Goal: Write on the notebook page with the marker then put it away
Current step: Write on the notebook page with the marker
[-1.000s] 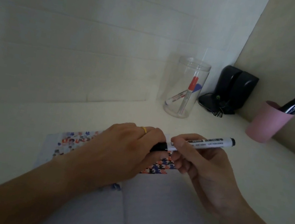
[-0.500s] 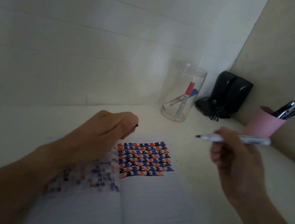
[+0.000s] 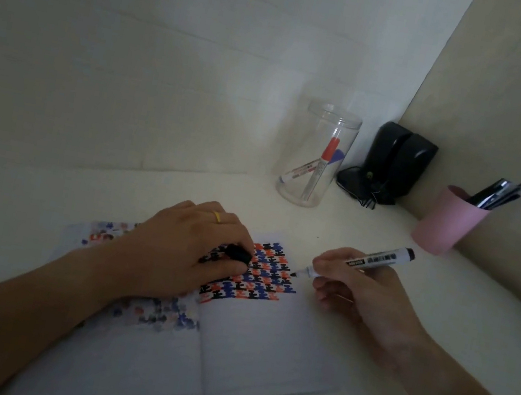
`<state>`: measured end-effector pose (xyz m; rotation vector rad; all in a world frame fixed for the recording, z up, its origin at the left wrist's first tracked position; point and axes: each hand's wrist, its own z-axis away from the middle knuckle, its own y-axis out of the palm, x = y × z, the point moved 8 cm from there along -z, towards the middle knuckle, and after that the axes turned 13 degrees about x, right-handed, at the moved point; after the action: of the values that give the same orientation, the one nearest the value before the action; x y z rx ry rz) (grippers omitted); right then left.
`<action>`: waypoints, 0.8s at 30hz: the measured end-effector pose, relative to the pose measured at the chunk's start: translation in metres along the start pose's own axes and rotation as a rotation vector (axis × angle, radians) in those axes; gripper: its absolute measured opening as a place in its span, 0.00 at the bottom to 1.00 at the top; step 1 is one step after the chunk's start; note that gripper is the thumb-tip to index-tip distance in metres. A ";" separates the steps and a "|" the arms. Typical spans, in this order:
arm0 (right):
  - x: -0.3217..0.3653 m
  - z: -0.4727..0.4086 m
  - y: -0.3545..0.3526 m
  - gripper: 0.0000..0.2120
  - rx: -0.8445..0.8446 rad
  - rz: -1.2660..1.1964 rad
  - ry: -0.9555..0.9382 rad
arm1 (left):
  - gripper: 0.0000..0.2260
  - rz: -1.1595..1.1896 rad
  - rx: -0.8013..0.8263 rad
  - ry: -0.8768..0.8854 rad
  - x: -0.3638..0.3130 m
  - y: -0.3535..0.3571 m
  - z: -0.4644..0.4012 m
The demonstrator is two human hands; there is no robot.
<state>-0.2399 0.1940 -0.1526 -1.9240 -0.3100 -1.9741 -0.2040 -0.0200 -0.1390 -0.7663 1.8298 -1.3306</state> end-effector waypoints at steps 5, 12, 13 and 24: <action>-0.019 0.001 -0.006 0.01 -0.048 0.074 -0.097 | 0.14 0.022 0.050 0.007 0.005 0.028 -0.014; 0.002 0.007 0.015 0.05 -0.015 0.244 -0.212 | 0.15 0.021 0.009 0.026 0.006 0.010 -0.010; 0.004 0.007 0.015 0.05 -0.018 0.260 -0.220 | 0.15 0.017 0.008 0.022 0.006 0.009 -0.009; 0.005 0.009 0.017 0.05 -0.005 0.301 -0.194 | 0.16 0.006 0.008 0.021 0.005 0.007 -0.008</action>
<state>-0.2249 0.1812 -0.1487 -2.0329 -0.0588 -1.6030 -0.2137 -0.0182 -0.1453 -0.7447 1.8410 -1.3457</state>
